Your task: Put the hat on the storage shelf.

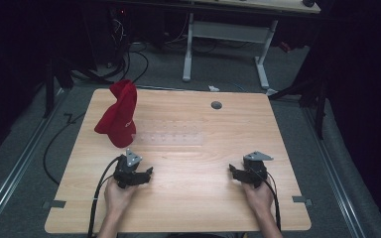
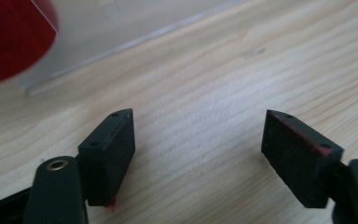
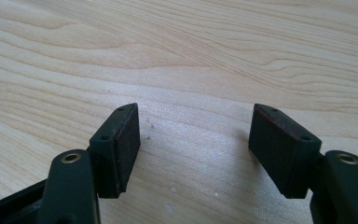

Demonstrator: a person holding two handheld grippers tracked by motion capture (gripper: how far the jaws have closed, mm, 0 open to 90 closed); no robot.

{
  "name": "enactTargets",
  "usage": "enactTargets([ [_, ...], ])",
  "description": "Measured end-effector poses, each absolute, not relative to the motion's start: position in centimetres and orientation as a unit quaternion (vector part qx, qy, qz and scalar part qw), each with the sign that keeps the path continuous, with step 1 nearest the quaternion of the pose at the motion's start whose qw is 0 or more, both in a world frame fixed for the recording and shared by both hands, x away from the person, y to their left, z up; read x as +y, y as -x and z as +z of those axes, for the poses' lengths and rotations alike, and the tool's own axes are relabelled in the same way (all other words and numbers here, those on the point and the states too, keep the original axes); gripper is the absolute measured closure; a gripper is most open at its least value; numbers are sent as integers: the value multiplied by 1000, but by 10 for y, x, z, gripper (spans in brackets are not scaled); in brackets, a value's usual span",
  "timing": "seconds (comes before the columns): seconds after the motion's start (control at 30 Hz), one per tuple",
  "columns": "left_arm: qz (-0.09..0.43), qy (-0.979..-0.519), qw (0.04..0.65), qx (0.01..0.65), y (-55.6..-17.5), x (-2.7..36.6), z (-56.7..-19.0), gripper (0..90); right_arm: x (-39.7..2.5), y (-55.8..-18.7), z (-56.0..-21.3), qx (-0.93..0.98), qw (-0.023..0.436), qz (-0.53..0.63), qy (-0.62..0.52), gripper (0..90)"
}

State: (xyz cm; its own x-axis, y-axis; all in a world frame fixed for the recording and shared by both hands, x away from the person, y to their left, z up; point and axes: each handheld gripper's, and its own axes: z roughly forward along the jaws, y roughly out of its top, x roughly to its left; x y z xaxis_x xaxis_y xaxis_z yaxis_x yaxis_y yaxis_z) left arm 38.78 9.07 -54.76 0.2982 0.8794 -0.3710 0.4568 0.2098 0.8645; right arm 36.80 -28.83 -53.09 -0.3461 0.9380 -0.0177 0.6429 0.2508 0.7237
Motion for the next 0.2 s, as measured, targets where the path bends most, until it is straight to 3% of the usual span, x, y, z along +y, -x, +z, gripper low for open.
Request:
enactTargets([
  [0.2,188,-593,539,568,-389,92,-547,219,-288,-368,-531,756,231,318,-523,340],
])
